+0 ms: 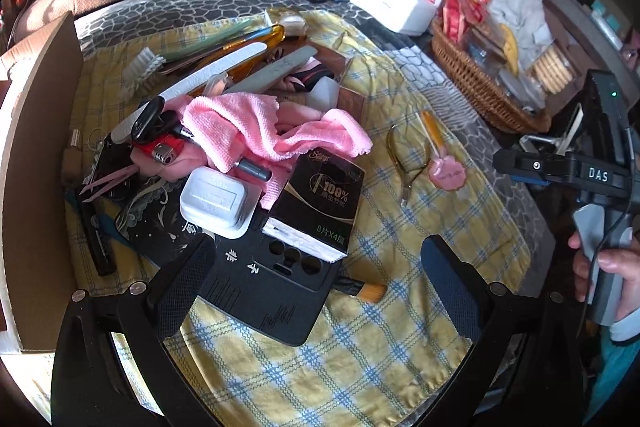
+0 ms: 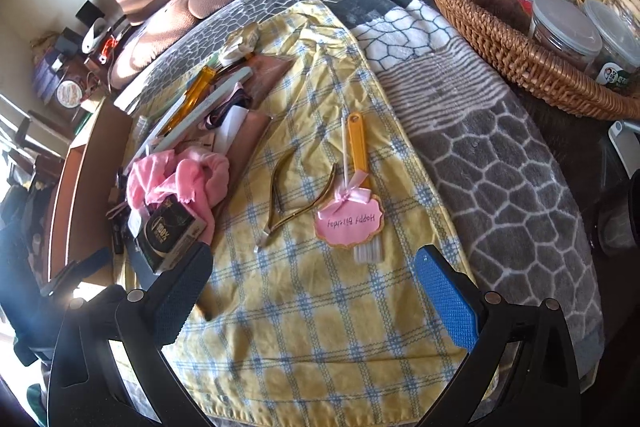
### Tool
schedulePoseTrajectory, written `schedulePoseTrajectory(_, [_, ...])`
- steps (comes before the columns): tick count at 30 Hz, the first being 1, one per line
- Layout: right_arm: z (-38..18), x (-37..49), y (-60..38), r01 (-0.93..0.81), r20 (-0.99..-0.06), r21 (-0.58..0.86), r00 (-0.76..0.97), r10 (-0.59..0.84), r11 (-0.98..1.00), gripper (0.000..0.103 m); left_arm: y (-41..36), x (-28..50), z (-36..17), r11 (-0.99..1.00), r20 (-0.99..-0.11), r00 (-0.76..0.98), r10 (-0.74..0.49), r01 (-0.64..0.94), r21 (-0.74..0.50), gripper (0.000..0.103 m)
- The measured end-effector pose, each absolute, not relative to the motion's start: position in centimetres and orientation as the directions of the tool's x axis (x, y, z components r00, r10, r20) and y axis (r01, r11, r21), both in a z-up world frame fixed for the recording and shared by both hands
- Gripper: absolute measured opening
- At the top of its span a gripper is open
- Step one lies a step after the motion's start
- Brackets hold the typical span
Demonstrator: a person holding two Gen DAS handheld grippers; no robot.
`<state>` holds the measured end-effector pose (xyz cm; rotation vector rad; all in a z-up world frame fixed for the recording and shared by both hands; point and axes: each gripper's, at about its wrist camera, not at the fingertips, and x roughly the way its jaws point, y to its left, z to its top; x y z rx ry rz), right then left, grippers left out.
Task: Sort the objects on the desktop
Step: 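Close the left gripper on the black tissue pack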
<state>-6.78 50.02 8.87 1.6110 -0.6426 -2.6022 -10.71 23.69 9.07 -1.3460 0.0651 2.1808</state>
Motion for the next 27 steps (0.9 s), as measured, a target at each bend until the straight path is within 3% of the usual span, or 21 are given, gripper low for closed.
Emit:
schedulePoseTrajectory(16, [8.3, -9.9, 48.2, -0.151, -0.835, 0.405, -0.462, -0.298, -0.902, 0.102, 27.7, -12.0, 6.6, -0.822, -0.843, -0.394, 0.366, -0.562, -0.094, 0.100])
schedulePoseTrajectory(17, [8.3, -10.0, 48.0, -0.147, -0.834, 0.407, -0.462, -0.301, -0.902, 0.102, 27.6, -11.9, 6.7, -0.821, -0.836, -0.407, 0.369, -0.563, -0.088, 0.090])
schedulePoseTrajectory(18, [8.3, -10.1, 47.9, -0.143, -0.834, 0.407, -0.461, -0.303, -0.902, 0.102, 27.6, -11.8, 6.7, -0.816, -0.830, -0.406, 0.382, -0.570, -0.097, 0.072])
schedulePoseTrajectory(20, [8.4, -10.4, 47.5, -0.136, -0.832, 0.407, -0.462, -0.306, -0.903, 0.102, 27.5, -11.7, 6.6, -0.818, -0.831, -0.405, 0.381, -0.567, -0.099, 0.057])
schedulePoseTrajectory(22, [8.5, -10.7, 47.1, -0.128, -0.832, 0.407, -0.461, -0.309, -0.905, 0.102, 27.2, -11.8, 6.4, -0.814, -0.831, -0.393, 0.394, -0.568, -0.118, 0.052])
schedulePoseTrajectory(27, [8.7, -11.6, 45.8, -0.106, -0.824, 0.420, -0.459, -0.331, -0.901, 0.102, 25.2, -11.7, 7.1, -0.821, -0.807, -0.399, 0.435, -0.545, -0.173, 0.051])
